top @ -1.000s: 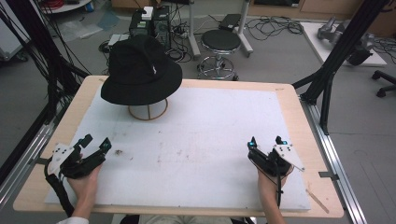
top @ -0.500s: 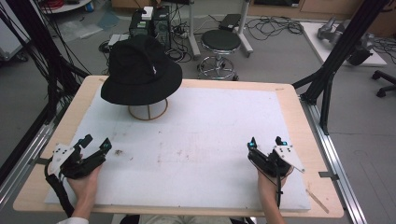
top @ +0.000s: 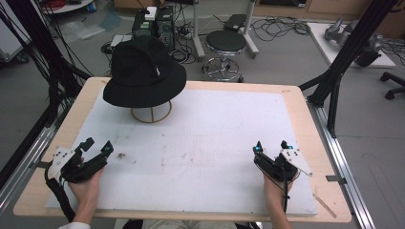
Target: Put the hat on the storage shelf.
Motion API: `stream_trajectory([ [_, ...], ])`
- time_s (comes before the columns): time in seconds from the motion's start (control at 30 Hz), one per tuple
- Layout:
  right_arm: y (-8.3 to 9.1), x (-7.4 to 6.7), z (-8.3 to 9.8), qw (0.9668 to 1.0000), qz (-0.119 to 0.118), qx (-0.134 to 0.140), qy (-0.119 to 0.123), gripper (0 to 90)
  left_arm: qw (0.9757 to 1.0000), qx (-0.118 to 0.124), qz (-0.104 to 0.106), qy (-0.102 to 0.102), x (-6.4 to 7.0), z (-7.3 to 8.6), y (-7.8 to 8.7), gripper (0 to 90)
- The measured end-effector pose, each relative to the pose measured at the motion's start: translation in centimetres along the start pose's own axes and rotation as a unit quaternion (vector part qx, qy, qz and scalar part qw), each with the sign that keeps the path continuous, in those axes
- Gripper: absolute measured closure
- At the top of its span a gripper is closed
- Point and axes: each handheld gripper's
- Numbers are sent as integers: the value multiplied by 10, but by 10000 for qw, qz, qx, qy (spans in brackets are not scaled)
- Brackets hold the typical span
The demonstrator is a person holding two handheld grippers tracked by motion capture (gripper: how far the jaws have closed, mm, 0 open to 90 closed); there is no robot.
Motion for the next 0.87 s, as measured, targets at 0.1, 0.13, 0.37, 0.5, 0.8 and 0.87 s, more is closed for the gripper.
stream_trajectory([
  [0.1, -1, -1, 0, 10000, -75, -6, 1, 113, 10000, -4, -2, 10, -1, 0, 0, 254],
  [0.13, -1, -1, 1, 10000, -88, -6, 38, 113, 10000, -5, -2, 14, -1, 0, 0, 254],
  [0.37, -2, -2, 2, 9999, -164, -46, 26, 113, 10000, 19, 10, 89, -1, 0, 0, 258],
  [0.5, -2, -1, 3, 9998, -182, -77, 4, 113, 10000, -2, 15, 90, -2, 0, 0, 258],
  [0.8, -2, -2, 3, 9998, -194, -44, 49, 113, 9999, 32, -26, 116, -3, -1, 1, 258],
  [0.87, -2, -2, 3, 9998, -200, -32, 69, 113, 9999, 31, -26, 107, -3, -1, 0, 258],
])
Point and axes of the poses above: each handheld gripper's, and its own axes: y roughly backward along the jaws, z roughly out of its underside, x roughly to its right, and after that the axes turned 11 degrees about -z, right-handed
